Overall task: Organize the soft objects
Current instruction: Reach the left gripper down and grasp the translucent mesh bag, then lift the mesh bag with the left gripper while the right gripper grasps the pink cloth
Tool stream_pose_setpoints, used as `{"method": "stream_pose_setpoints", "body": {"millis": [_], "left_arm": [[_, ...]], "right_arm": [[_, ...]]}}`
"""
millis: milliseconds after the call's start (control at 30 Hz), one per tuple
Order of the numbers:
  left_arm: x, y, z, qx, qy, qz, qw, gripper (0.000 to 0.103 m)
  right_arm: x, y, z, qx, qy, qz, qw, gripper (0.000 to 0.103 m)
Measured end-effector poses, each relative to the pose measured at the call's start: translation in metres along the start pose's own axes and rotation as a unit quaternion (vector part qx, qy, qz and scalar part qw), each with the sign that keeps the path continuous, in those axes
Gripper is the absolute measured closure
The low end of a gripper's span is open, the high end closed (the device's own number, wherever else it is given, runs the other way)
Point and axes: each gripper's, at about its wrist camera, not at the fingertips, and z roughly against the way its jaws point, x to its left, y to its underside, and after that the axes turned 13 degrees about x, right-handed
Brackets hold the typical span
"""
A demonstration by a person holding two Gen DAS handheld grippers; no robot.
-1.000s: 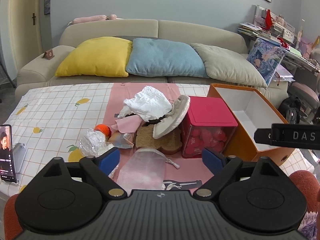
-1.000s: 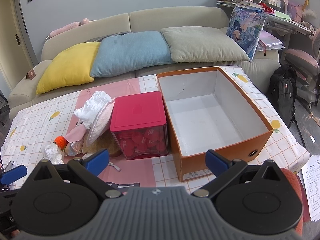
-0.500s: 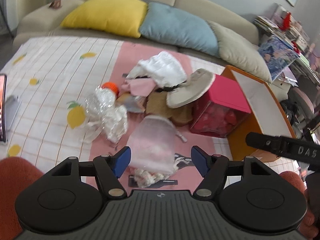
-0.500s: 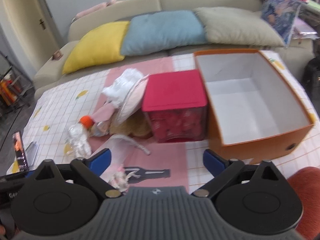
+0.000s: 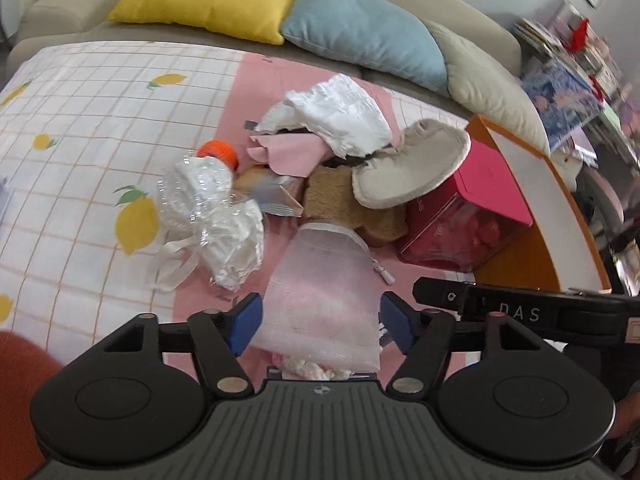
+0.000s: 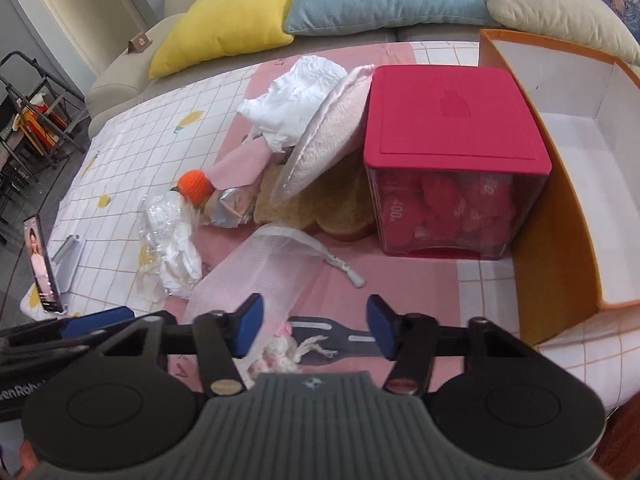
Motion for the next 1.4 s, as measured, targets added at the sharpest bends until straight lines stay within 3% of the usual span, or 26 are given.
{"method": "stream_pose_setpoints", "body": {"millis": [100,433,533,600,633,767,867,1133,1400], "left_arm": [[-0.005,-0.007,-0.016,0.002,0.004,-0.017,0.9998,0.013],[-0.028,-0.023,-0.059,0.035,-0.043,-0.072,0.9959,0.014],[-0.036,-0.021,-0.069,0.042,-0.067,-0.102,0.9917,0.025],[-0.04,-0.02,-0.075,0.044,-0.082,-0.119,0.9886,0.045],[-0.04,-0.019,-0.076,0.042,-0.087,-0.123,0.9877,0.049],[-0.038,-0.019,-0.07,0.023,-0.081,-0.124,0.9887,0.088],[-0.038,-0.02,-0.063,0.001,-0.08,-0.128,0.9886,0.101],[-0.03,-0.017,-0.034,-0.048,-0.047,-0.096,0.9931,0.103],[-0.012,-0.015,0.016,-0.104,-0.033,-0.033,0.9935,0.103]], "right_arm": [[-0.009,0.001,-0.002,0.006,0.013,-0.01,1.0,0.052],[-0.03,0.003,-0.013,0.018,0.057,-0.042,0.997,0.053],[-0.032,0.002,-0.014,0.018,0.061,-0.047,0.997,0.046],[-0.031,0.003,-0.015,0.016,0.066,-0.041,0.997,0.046],[-0.029,0.003,-0.015,0.016,0.067,-0.036,0.997,0.046],[-0.024,0.004,-0.017,0.014,0.071,-0.022,0.997,0.046],[-0.021,0.004,-0.017,0.012,0.074,-0.014,0.997,0.046],[-0.013,0.005,-0.007,-0.011,0.078,0.009,0.997,0.046],[0.015,0.002,0.011,-0.049,0.041,0.088,0.994,0.054]]}}
